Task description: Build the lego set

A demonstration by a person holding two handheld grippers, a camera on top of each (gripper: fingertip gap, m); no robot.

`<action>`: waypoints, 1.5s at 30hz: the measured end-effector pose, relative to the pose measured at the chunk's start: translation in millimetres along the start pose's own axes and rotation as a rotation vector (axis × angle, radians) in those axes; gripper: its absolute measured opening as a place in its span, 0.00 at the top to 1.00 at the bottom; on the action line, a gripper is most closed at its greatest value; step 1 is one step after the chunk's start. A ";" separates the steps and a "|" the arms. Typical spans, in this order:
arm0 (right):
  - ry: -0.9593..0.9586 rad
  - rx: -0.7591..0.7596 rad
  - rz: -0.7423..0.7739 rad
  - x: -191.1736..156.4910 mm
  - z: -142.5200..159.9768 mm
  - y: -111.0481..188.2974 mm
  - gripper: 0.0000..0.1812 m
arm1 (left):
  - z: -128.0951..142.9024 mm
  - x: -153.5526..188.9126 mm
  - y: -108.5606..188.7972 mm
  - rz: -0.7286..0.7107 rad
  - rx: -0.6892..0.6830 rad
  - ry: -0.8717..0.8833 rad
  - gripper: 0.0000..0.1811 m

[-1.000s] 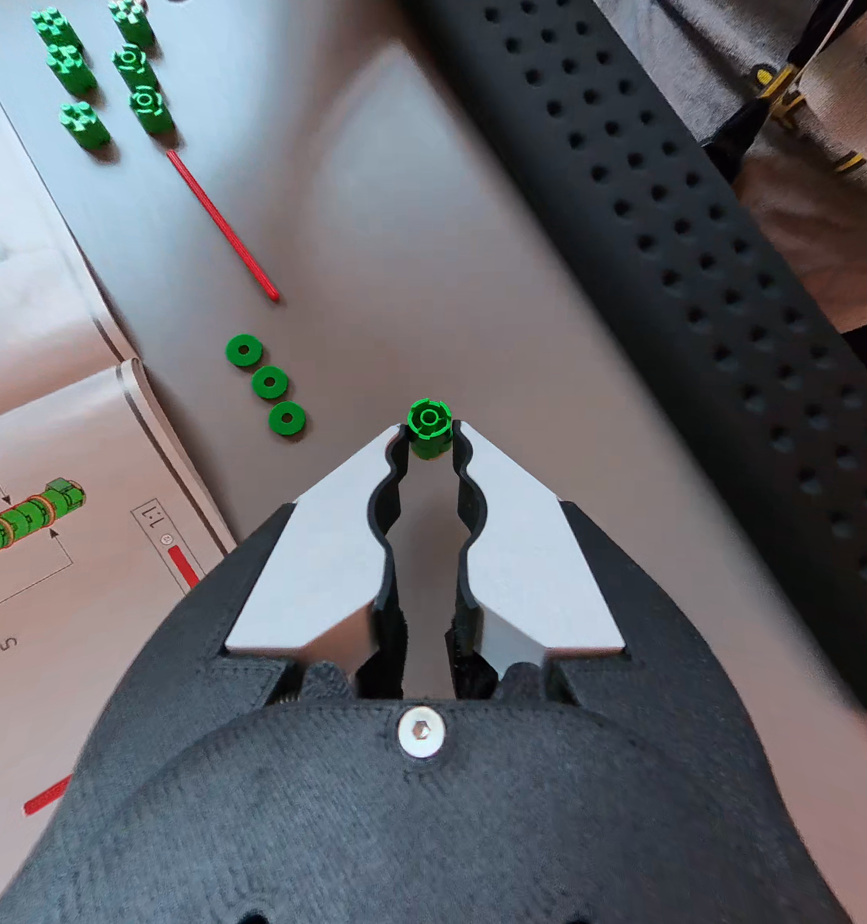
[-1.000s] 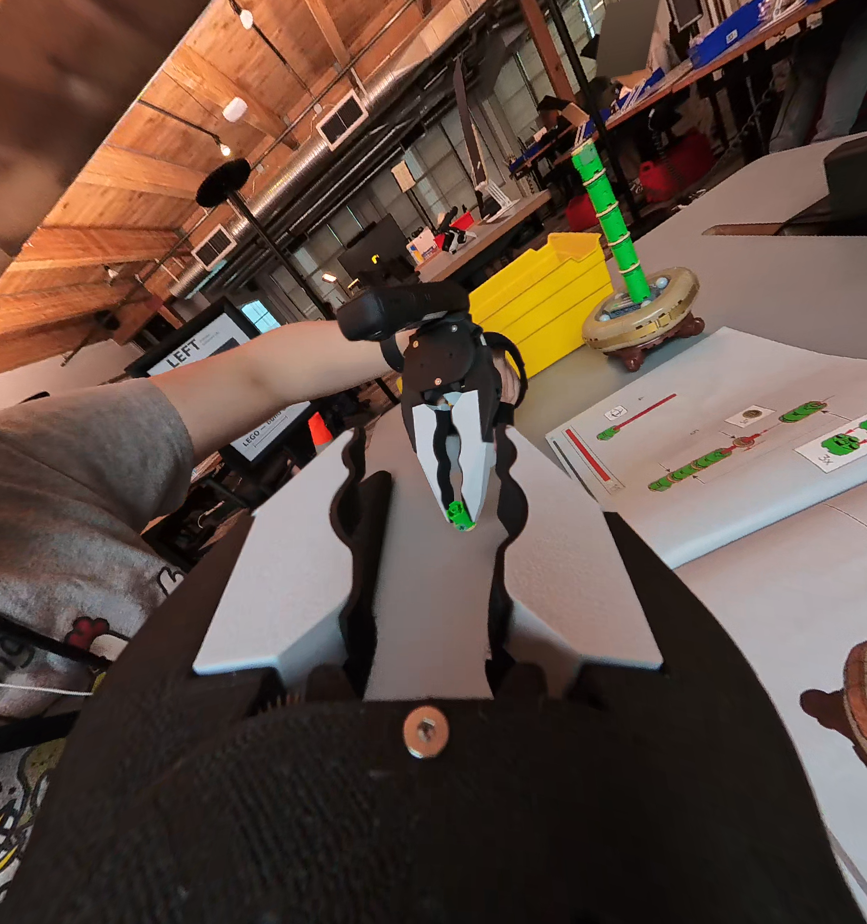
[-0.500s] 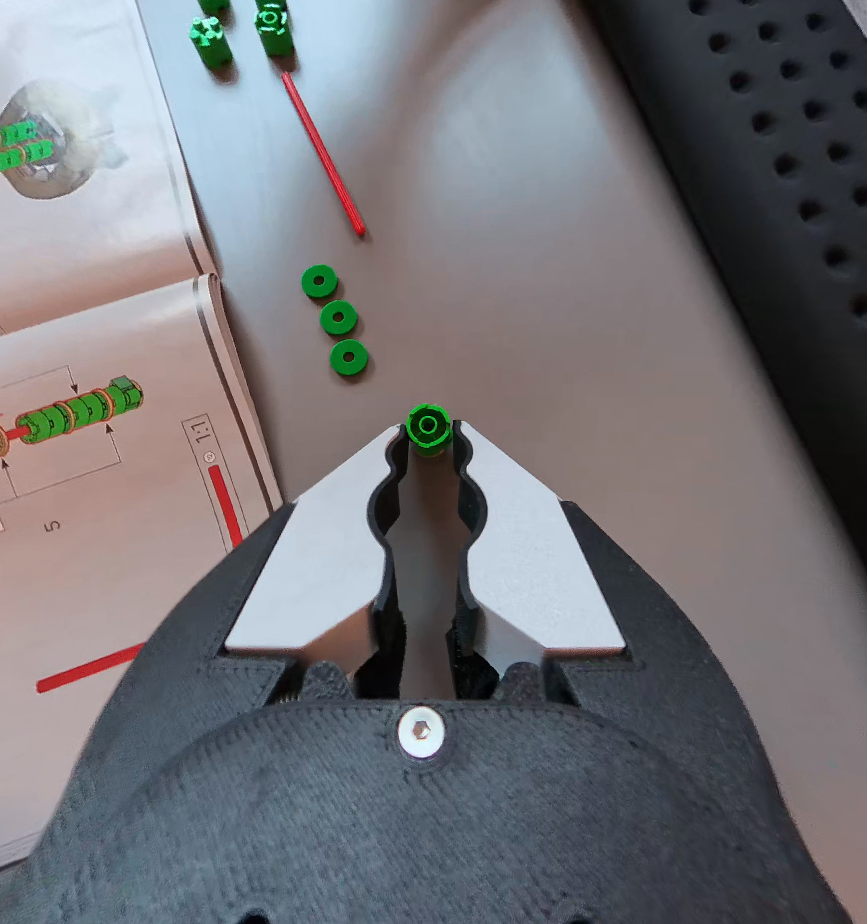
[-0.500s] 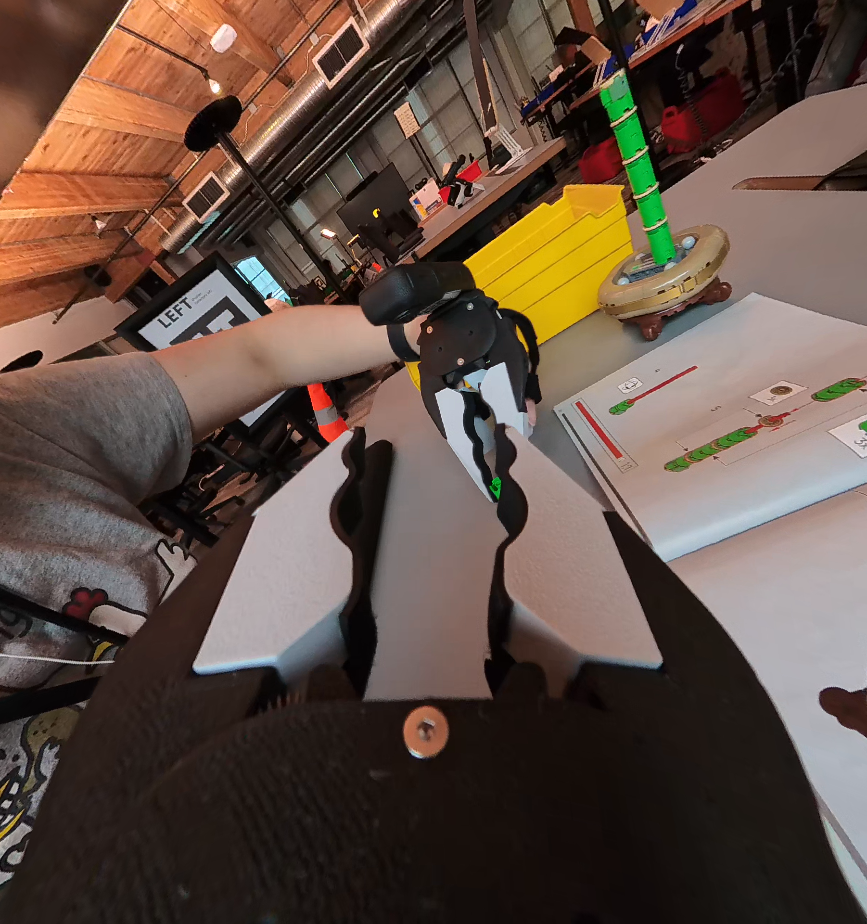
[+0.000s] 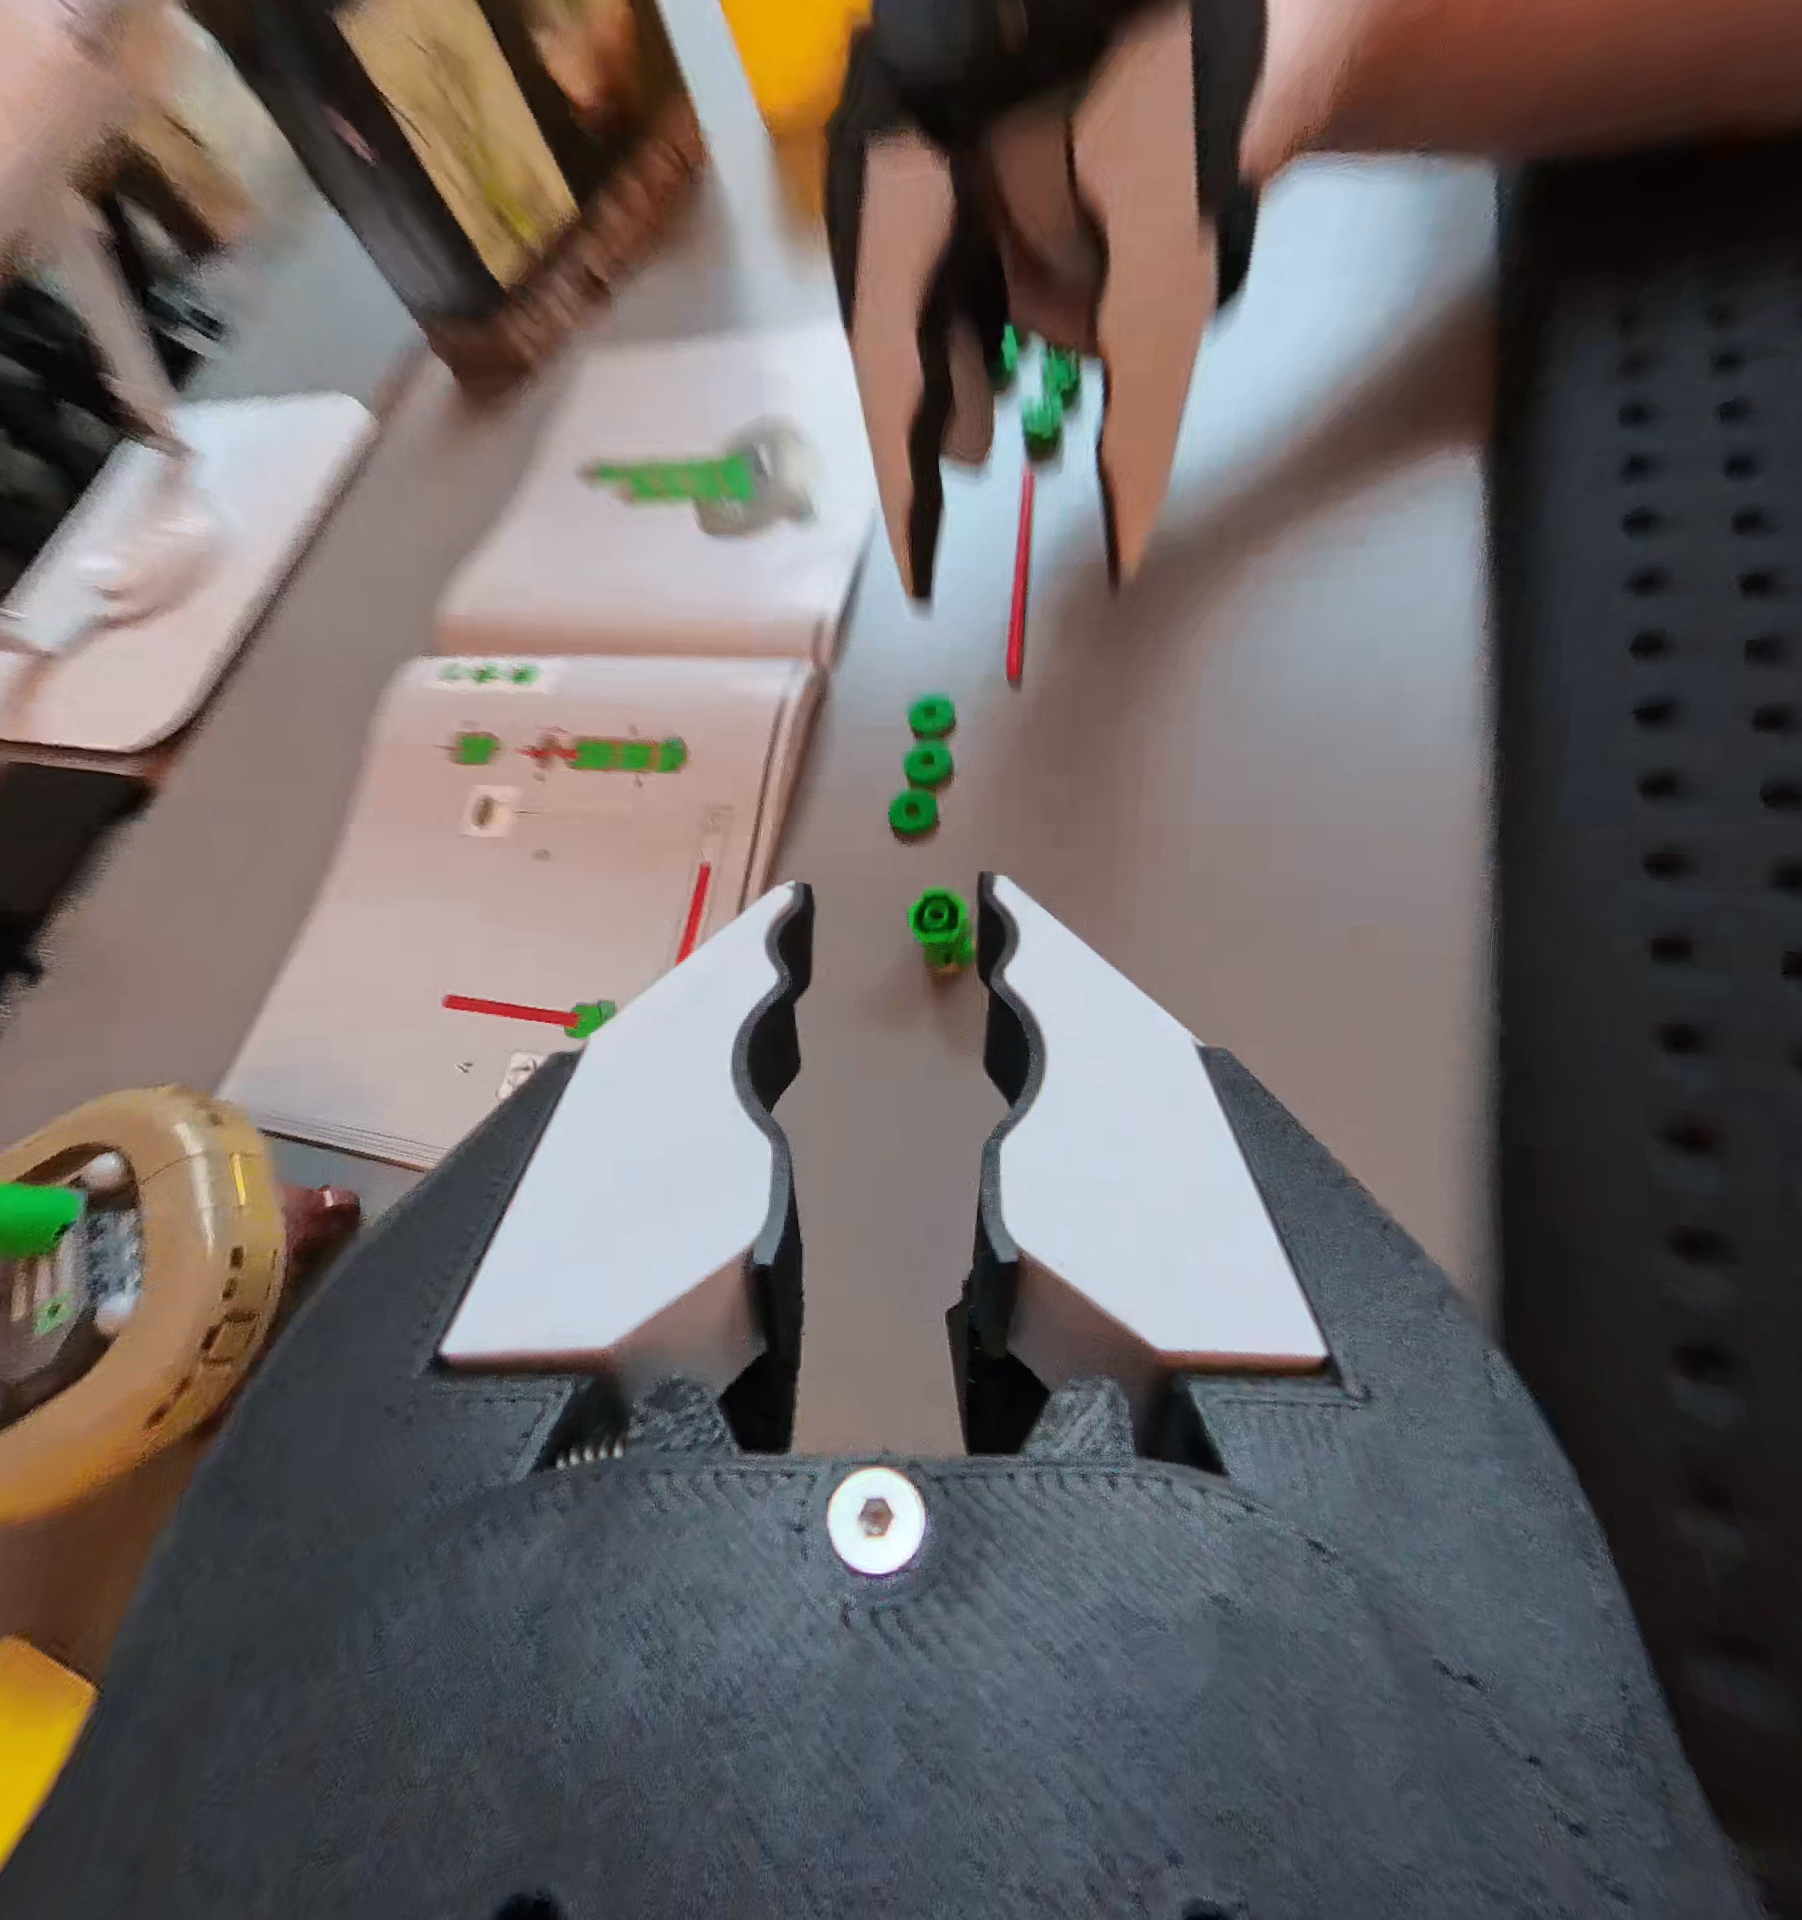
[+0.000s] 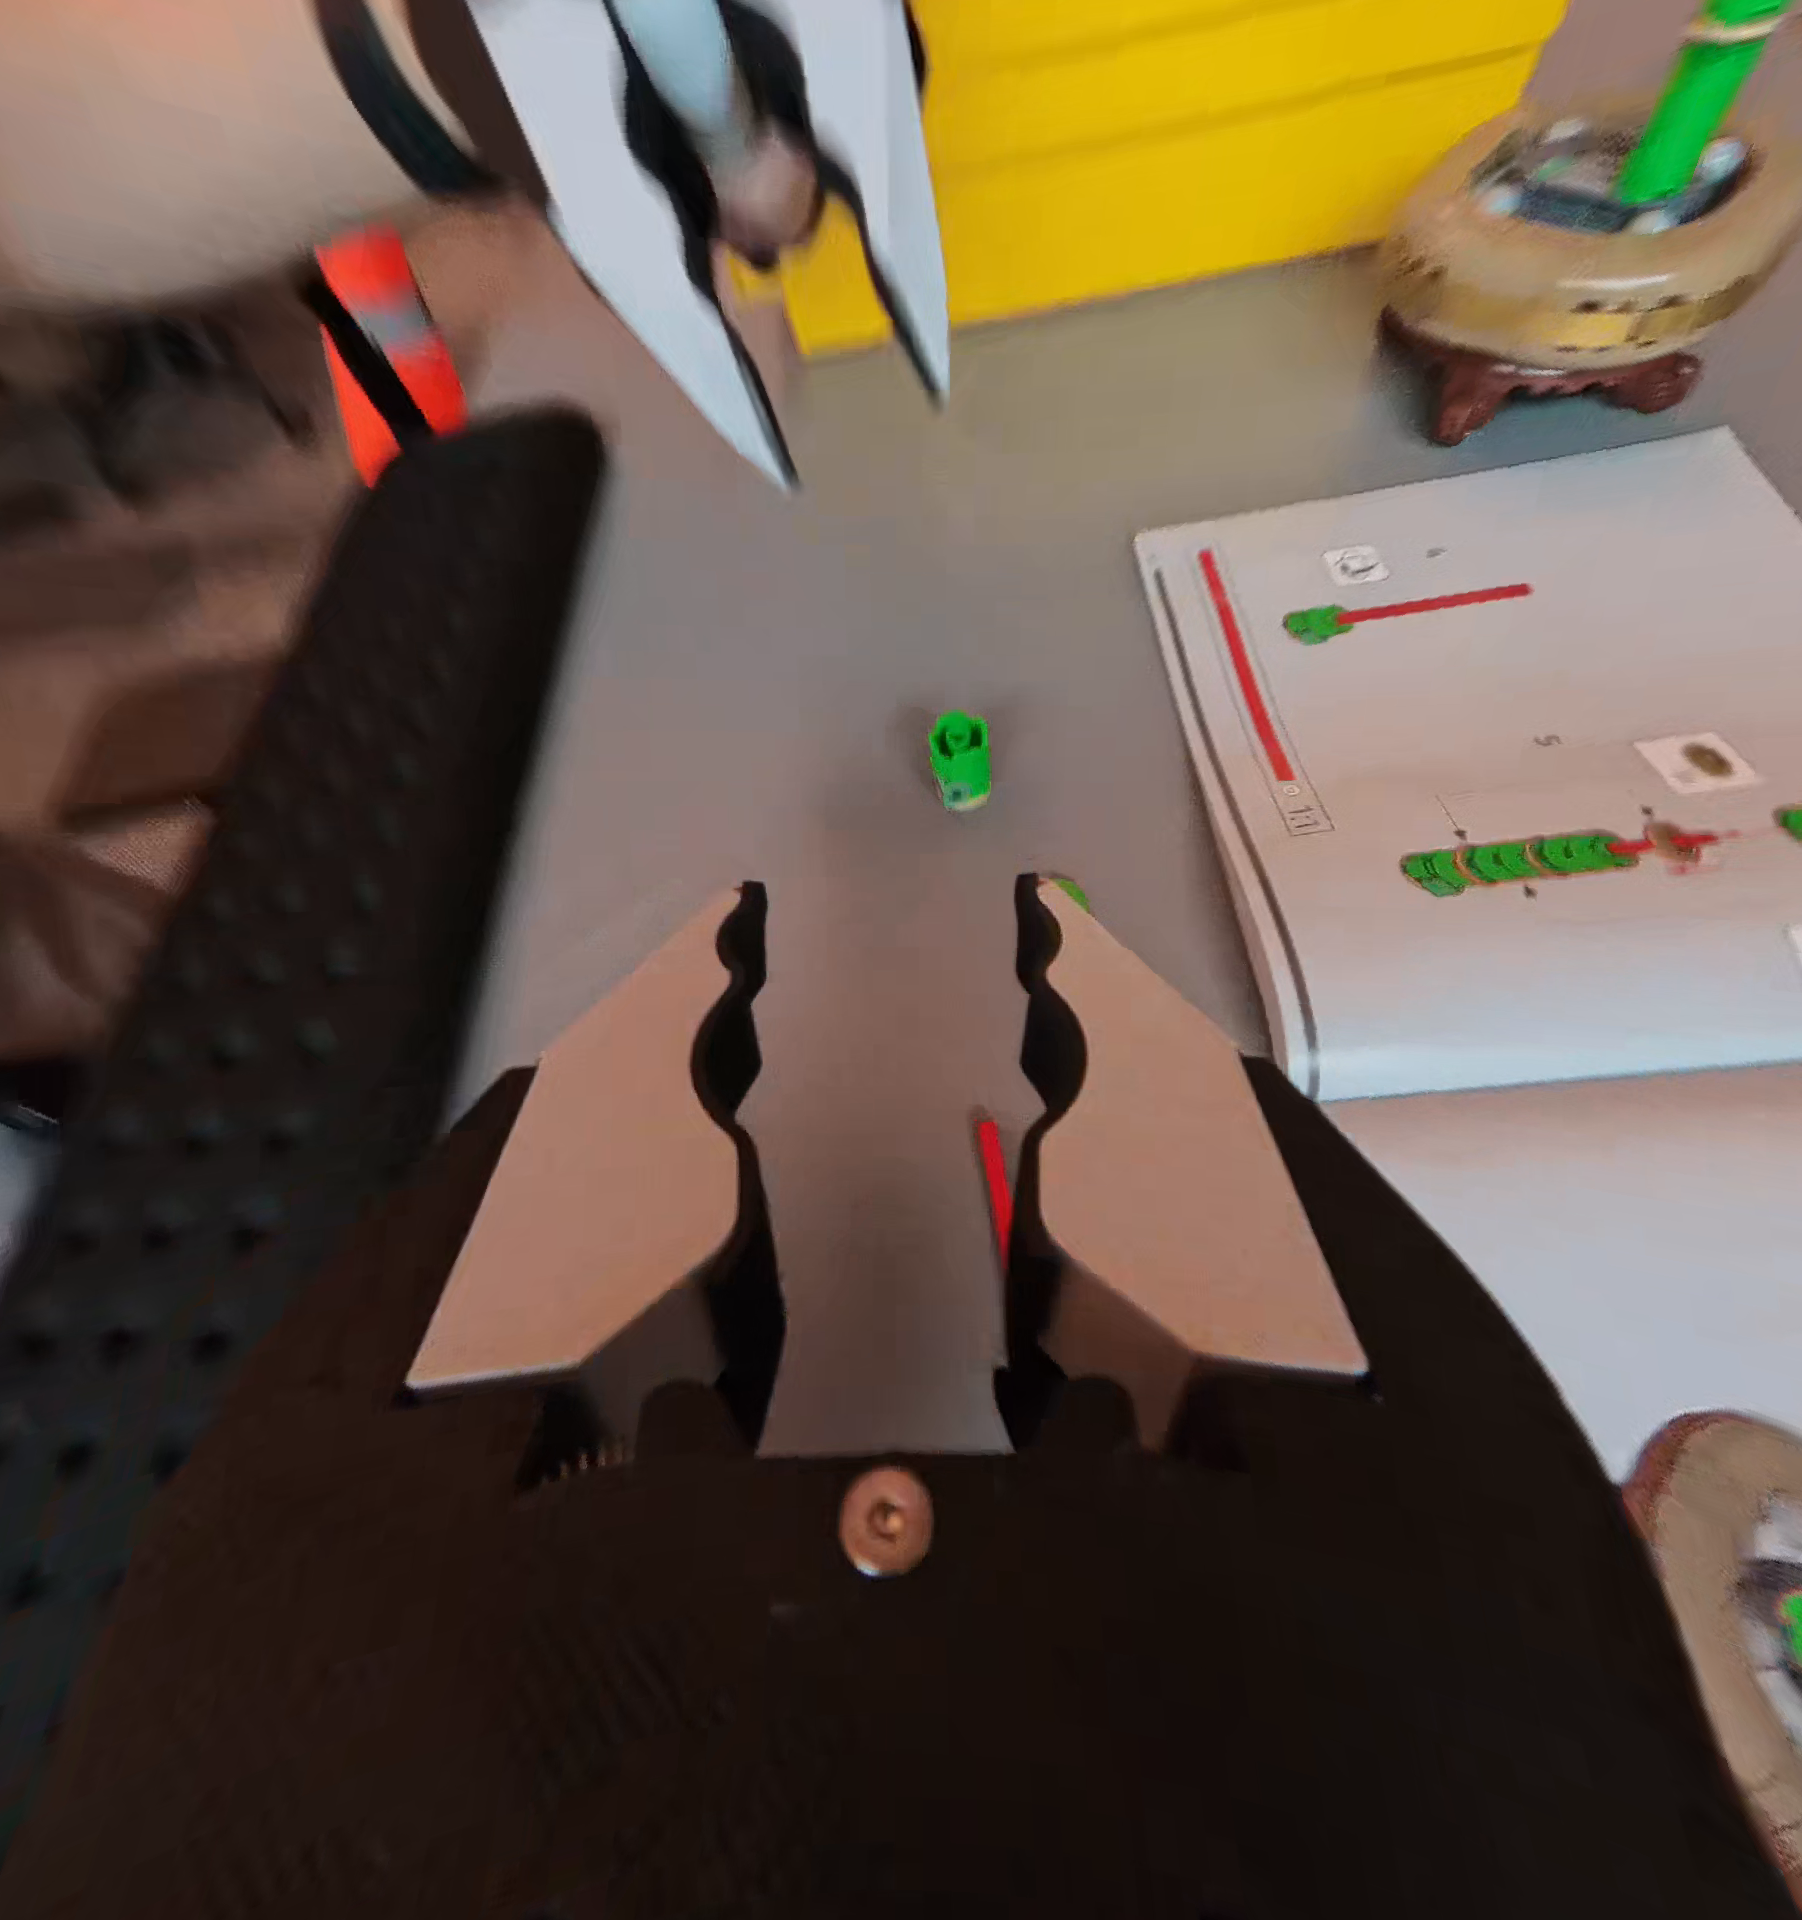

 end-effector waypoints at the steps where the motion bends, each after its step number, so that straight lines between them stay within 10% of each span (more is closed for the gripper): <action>1: 0.062 -0.091 0.035 1.2 3.5 -8.2 0.74 | -6.6 5.9 9.2 -0.059 0.063 0.030 0.83; 13: 0.223 -0.446 -0.010 32.0 -12.9 -60.5 0.83 | -9.0 53.9 71.8 -0.546 0.456 0.307 0.72; 39: 0.255 -0.565 -0.071 41.3 -9.9 -78.5 0.92 | 13.1 55.1 91.5 -0.528 0.288 0.360 0.71; 45: 0.093 -0.289 -0.157 12.3 -60.7 -35.7 0.92 | -6.3 46.2 48.6 -0.347 0.200 0.406 0.67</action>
Point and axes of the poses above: each gripper's, where its closed fingertips meet, y back along the fingers, z out of its underside, x = y × z across the jaws, the point moved 4 cm from there along y, back along the fingers, and after that the axes turned 14 degrees about -z, right-handed, at the moved point
